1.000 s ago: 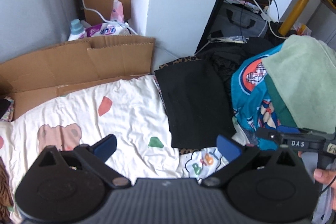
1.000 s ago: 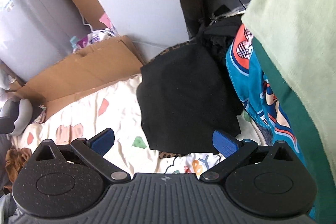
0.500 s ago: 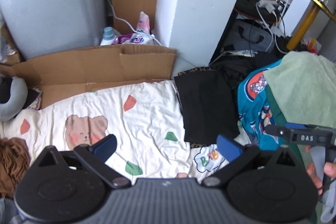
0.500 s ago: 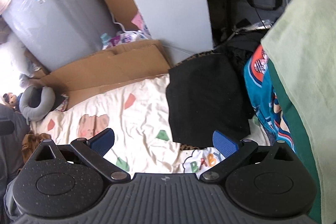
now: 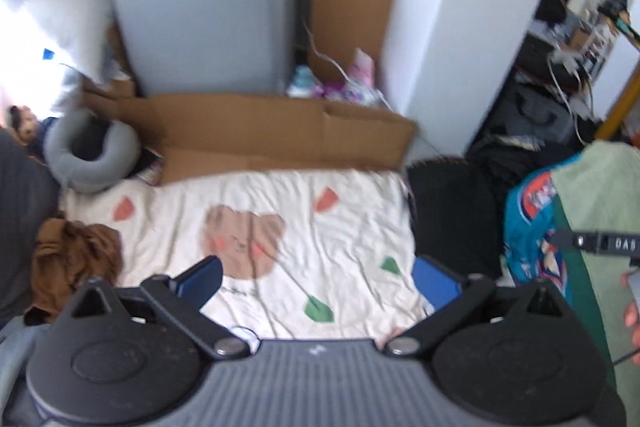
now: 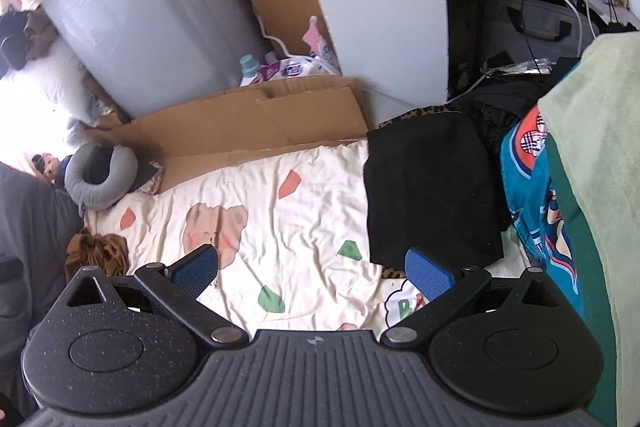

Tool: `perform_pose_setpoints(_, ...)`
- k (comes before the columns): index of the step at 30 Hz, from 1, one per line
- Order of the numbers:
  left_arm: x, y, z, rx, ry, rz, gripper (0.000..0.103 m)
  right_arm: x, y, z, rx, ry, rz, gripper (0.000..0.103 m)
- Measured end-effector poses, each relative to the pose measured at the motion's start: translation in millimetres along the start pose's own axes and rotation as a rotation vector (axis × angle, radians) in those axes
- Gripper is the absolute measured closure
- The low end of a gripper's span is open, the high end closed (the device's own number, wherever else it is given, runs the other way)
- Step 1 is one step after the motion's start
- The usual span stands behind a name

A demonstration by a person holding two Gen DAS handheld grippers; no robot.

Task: Fold clothes

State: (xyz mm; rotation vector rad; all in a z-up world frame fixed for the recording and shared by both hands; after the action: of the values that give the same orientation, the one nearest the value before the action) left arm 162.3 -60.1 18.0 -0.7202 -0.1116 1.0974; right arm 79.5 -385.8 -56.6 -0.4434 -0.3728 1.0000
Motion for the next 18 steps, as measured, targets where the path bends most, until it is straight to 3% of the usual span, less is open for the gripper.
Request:
perform_pose_setpoints(6,17,9,33,-0.044,-0.019,0.034,0.0,28,15,5,0.022,-0.026,0.066,0.0)
perform_pose_setpoints(14,38,37,62,-0.125,-0.1,0.098,0.0,60,30,14,0.034,-0.046,0.125,0.0)
perform_pose_setpoints(18,42,52,73,-0.151,-0.174,0.106,0.0,73,37,19,0.034,-0.052,0.169,0.0)
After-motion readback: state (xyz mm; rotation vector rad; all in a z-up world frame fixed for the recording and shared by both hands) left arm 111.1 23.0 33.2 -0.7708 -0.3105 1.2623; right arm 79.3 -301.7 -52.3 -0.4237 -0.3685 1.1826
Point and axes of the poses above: each gripper's, at about its wrist camera, not at the fingertips, and z roughly against the way its jaws point, x to its left, y to its underside, the point moved 6 cm from there along -z, roughly the way its jaws point, and after that the axes turned 14 degrees about y, right-handed, at the moved point
